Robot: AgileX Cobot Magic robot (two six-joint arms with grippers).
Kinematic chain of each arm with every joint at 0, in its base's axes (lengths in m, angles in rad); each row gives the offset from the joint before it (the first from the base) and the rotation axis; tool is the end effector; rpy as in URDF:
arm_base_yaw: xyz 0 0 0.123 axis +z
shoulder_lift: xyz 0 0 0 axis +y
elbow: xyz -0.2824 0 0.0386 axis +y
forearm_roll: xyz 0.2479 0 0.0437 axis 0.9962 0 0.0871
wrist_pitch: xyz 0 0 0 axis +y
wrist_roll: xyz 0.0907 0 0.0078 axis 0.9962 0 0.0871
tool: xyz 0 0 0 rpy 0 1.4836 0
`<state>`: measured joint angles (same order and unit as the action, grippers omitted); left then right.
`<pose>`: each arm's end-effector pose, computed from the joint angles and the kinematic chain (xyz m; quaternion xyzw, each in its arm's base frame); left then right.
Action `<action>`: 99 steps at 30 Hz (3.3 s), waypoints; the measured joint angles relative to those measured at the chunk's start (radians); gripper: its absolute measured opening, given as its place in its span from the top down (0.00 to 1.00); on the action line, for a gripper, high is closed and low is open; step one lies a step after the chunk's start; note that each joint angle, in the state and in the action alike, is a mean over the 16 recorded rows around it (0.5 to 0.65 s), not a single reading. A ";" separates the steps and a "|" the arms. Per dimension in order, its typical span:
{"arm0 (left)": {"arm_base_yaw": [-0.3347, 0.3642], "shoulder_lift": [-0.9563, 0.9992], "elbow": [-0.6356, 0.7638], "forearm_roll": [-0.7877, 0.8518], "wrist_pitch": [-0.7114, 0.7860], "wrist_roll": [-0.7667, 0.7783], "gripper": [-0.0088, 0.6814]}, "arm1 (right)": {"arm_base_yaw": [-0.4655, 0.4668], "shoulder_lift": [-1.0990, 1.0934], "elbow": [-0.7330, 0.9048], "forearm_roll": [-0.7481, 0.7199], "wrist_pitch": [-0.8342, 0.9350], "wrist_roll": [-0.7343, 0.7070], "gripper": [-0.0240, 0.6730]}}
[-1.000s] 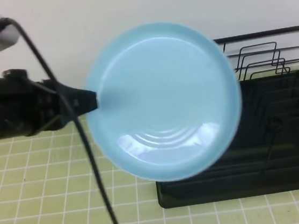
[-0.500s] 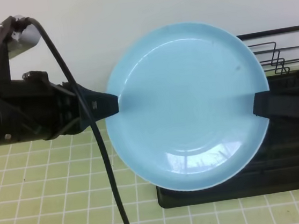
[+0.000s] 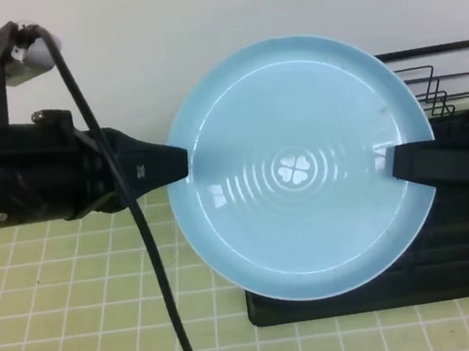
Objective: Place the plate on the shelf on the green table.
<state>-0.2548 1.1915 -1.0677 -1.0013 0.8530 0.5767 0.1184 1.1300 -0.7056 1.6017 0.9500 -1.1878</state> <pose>0.2187 -0.1167 0.3732 0.1722 0.8278 -0.3935 0.3608 0.1987 0.0983 0.3173 -0.1559 0.7484 0.4981 0.4093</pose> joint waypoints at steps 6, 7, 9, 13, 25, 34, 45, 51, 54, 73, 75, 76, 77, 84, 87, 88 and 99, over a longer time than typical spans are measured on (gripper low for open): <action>-0.001 0.000 0.000 -0.023 0.024 0.028 0.75 | -0.001 0.012 -0.031 -0.064 -0.018 -0.023 0.82; -0.001 0.000 0.000 -0.027 0.027 0.029 0.71 | -0.001 0.012 -0.039 -0.081 -0.025 -0.025 0.83; -0.001 0.000 0.000 -0.033 0.032 0.030 0.62 | -0.001 0.013 -0.056 -0.121 -0.043 -0.028 0.84; -0.002 0.001 0.000 -0.043 0.037 0.030 0.47 | -0.001 0.013 -0.101 -0.228 -0.108 -0.033 0.86; -0.002 0.001 0.000 -0.052 0.049 0.027 0.36 | -0.001 0.034 -0.294 -0.730 -0.423 -0.113 0.91; -0.002 0.001 0.000 0.005 0.002 0.045 0.64 | -0.002 0.149 -0.480 -1.079 -0.561 -0.301 0.91; -0.002 0.001 0.000 0.098 -0.088 0.073 0.97 | -0.006 0.327 -0.629 -1.175 -0.597 -0.504 0.91; -0.002 0.001 0.000 0.122 -0.105 0.076 0.99 | -0.014 0.381 -0.642 -1.180 -0.604 -0.549 0.91; -0.002 0.000 0.000 0.126 -0.108 0.078 0.99 | -0.020 0.397 -0.642 -1.182 -0.611 -0.555 0.91; -0.002 -0.001 0.000 0.129 -0.111 0.089 0.99 | -0.031 0.466 -0.641 -1.178 -0.620 -0.538 0.91; -0.002 -0.001 0.000 0.129 -0.111 0.090 0.99 | -0.031 0.473 -0.641 -1.177 -0.622 -0.537 0.91; -0.002 -0.001 0.000 0.129 -0.111 0.091 0.99 | -0.031 0.475 -0.641 -1.177 -0.625 -0.537 0.91; -0.002 -0.001 0.000 0.129 -0.111 0.091 0.99 | -0.031 0.477 -0.640 -1.177 -0.628 -0.536 0.91; -0.002 -0.001 0.000 0.129 -0.111 0.092 0.99 | -0.031 0.472 -0.640 -1.176 -0.659 -0.535 0.91; -0.002 -0.001 0.000 0.129 -0.111 0.092 0.99 | -0.031 0.462 -0.640 -1.173 -0.674 -0.535 0.92; -0.002 -0.001 0.000 0.129 -0.111 0.092 0.99 | -0.031 0.459 -0.639 -1.172 -0.679 -0.535 0.92; -0.002 -0.001 0.000 0.129 -0.105 0.092 0.99 | -0.032 0.437 -0.639 -1.161 -0.687 -0.542 0.92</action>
<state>-0.2565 1.1900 -1.0679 -0.8720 0.7482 0.6685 0.0861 1.5673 -1.3450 0.4403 0.2631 -1.7294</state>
